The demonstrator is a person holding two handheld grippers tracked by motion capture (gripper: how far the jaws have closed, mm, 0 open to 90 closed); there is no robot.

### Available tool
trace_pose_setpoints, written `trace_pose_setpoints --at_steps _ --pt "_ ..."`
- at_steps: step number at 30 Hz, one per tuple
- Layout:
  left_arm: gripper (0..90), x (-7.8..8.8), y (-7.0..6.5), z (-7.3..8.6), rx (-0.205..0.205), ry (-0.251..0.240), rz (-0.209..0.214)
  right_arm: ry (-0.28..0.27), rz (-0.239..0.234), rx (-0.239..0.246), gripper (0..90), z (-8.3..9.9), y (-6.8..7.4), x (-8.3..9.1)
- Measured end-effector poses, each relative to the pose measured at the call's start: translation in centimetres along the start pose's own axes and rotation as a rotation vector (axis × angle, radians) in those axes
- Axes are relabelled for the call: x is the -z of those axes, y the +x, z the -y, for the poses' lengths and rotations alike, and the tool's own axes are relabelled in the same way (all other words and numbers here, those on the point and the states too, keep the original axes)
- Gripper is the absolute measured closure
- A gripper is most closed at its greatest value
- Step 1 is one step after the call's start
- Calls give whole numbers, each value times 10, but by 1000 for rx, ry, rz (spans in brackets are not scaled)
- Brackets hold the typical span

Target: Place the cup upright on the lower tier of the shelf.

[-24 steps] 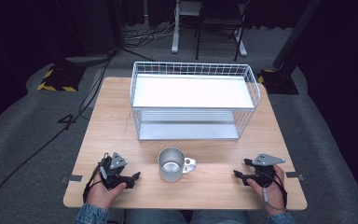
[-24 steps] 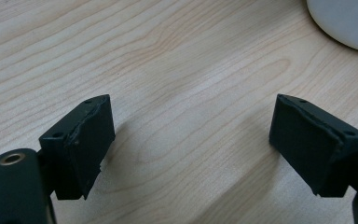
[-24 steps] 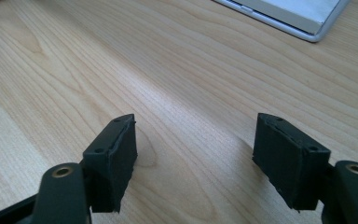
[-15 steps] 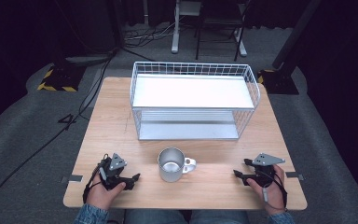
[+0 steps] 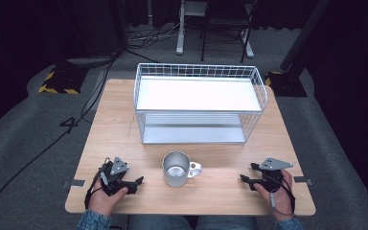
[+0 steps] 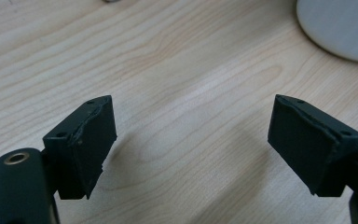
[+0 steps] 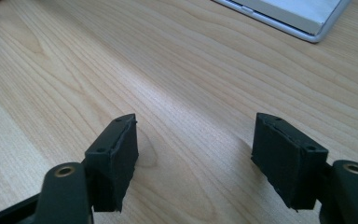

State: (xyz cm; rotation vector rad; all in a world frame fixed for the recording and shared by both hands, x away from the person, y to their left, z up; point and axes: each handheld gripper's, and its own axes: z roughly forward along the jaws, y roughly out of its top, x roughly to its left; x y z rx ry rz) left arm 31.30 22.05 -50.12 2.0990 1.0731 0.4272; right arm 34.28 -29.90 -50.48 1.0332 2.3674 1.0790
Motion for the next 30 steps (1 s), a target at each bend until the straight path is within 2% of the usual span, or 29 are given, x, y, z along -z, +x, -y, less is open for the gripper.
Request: trace_pose_setpoints --at_steps 2,3,6,7,8,9,10,11,12,16,19,20,21,25,29,30 --pt "156 4 -1 -1 2 -30 -5 -1 -1 0 312 0 0 0" --pt "156 4 -1 -1 2 -30 -5 -1 -1 0 312 0 0 0" --pt "156 11 -4 -4 -14 -90 -2 1 -1 -1 312 0 0 0" --pt "156 11 -4 -4 -14 -90 -2 1 -1 -1 312 0 0 0" --pt "156 15 -6 -5 -13 -122 7 0 -2 -2 313 0 0 0" --pt "155 15 -6 -5 -13 -122 7 1 -1 -2 312 0 0 0" --pt "155 18 -8 -6 -16 -156 12 0 -2 -2 313 0 0 0" --pt "155 18 -8 -6 -16 -156 12 0 -2 -2 313 0 0 0" --pt "155 21 -9 -7 -16 -187 16 1 -1 -2 313 0 0 0" --pt "155 26 -13 -9 -22 -239 41 1 -1 -2 313 0 0 0" --pt "155 27 -17 -10 -28 -254 54 1 -3 -1 313 0 0 0" --pt "155 27 -20 -12 -47 -260 65 1 -4 -1 313 0 0 0" --pt "154 27 -20 -12 -47 -260 65 1 -4 -1 313 0 0 0" --pt "154 28 -33 -17 -61 -281 124 1 -4 -1 313 0 0 0" --pt "154 28 -39 -21 -82 -290 139 0 -4 0 314 0 0 0" --pt "154 27 -43 -23 -79 -296 157 -1 -4 0 315 0 0 0"
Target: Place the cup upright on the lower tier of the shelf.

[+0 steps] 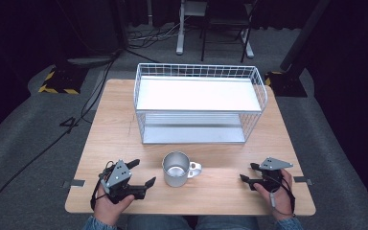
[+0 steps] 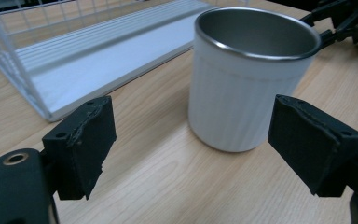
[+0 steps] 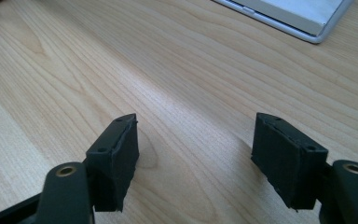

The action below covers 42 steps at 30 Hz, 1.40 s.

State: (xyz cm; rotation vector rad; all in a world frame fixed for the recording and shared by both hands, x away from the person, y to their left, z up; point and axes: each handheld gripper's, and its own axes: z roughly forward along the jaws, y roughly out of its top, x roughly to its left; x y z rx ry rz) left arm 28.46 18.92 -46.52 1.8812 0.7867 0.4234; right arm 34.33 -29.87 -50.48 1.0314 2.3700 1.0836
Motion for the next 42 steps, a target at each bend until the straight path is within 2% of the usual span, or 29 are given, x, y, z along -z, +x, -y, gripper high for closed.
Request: trace_pose_setpoints --at_steps 3,4,9,13,17,20,24,28,31,42 --pt "154 -3 -3 -2 -4 -7 19 -1 0 2 318 0 0 0" --pt "154 -7 -6 -3 -6 -11 41 -1 0 3 322 0 0 0" --pt "154 -17 -15 -7 -18 -4 70 -1 -3 8 329 0 1 0" --pt "154 -23 -18 -8 -17 -9 66 -1 -4 6 330 0 0 0" --pt "154 -32 -21 -10 6 -14 55 -1 -4 6 330 0 0 0" --pt "150 -37 -22 -11 14 -16 67 -1 -4 6 330 0 0 0" --pt "150 -44 -25 -12 -8 -18 80 -1 -4 6 330 0 0 0" --pt "149 -52 -29 -12 -1 -17 83 -2 -4 4 333 0 0 0" --pt "122 -58 -29 -12 -11 -2 76 -2 -3 3 332 0 0 0" --pt "59 -80 -34 -15 4 18 44 -1 -2 5 332 0 0 0"
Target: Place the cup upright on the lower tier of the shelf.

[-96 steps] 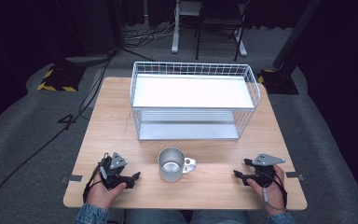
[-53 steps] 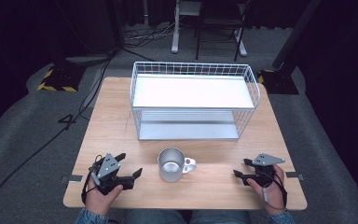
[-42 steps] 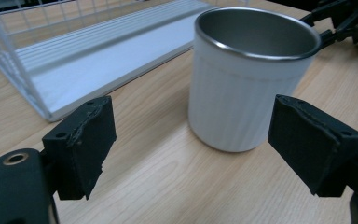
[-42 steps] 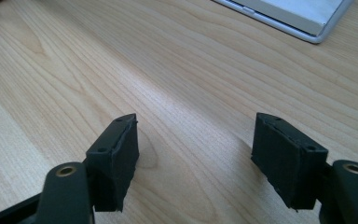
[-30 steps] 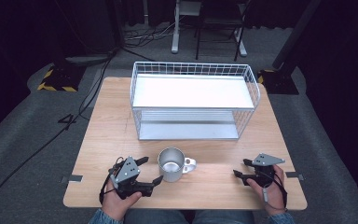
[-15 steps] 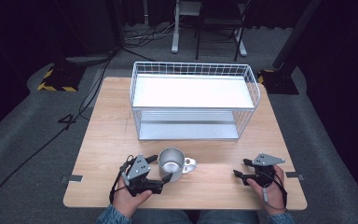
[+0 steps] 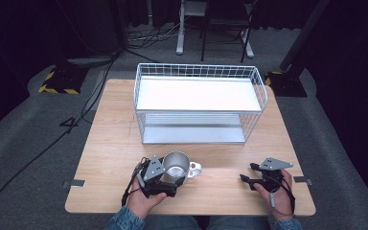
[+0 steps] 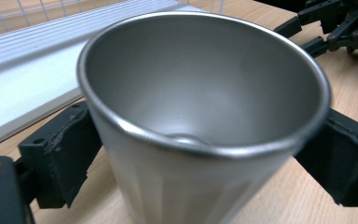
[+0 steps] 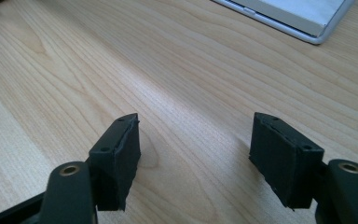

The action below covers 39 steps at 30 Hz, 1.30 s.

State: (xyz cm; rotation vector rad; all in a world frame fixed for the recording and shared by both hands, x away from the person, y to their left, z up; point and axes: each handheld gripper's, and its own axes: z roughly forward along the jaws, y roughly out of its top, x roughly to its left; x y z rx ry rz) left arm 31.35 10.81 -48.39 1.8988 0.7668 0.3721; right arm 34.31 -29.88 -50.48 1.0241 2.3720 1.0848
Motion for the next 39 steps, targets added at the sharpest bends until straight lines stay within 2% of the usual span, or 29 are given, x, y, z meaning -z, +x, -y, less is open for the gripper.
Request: trace_pose_setpoints --at_steps 5,9,16,23,35,39 --pt "8 -7 2 -1 1 7 -4 -1 4 -4 331 0 0 0" --pt "5 -11 3 1 10 16 2 0 9 -5 331 0 0 0" --pt "17 -17 2 8 38 36 -1 2 7 -8 330 0 0 0" --pt "54 -17 2 9 33 39 8 2 8 -8 330 0 0 0" --pt "71 -18 0 8 26 38 -14 2 12 -11 330 0 0 0" --pt "74 -17 1 7 49 34 -11 2 12 -11 330 0 0 0"
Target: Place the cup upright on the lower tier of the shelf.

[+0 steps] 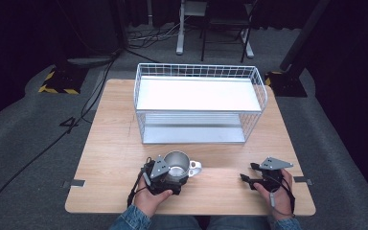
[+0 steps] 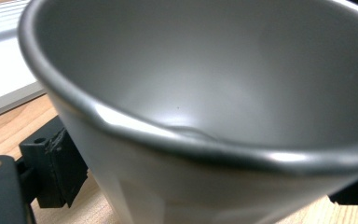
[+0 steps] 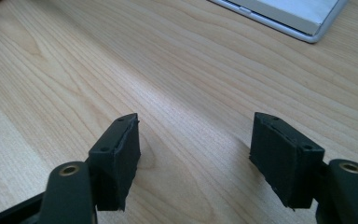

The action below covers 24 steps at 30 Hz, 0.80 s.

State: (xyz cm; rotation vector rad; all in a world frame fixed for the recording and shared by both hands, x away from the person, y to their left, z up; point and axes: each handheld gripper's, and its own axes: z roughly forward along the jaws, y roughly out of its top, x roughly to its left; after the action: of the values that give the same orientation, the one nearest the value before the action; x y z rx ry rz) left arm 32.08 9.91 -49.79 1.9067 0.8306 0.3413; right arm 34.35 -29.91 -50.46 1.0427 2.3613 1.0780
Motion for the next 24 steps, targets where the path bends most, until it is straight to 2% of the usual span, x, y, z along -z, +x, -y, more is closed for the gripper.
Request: trace_pose_setpoints --at_steps 4,12,24 --pt "74 1 0 -5 -20 2 -12 0 0 0 330 0 0 0" --pt "76 2 -2 -11 -21 -20 -16 0 0 0 330 0 0 0" --pt "76 0 2 -33 -17 -87 -13 0 -4 4 330 0 0 0"
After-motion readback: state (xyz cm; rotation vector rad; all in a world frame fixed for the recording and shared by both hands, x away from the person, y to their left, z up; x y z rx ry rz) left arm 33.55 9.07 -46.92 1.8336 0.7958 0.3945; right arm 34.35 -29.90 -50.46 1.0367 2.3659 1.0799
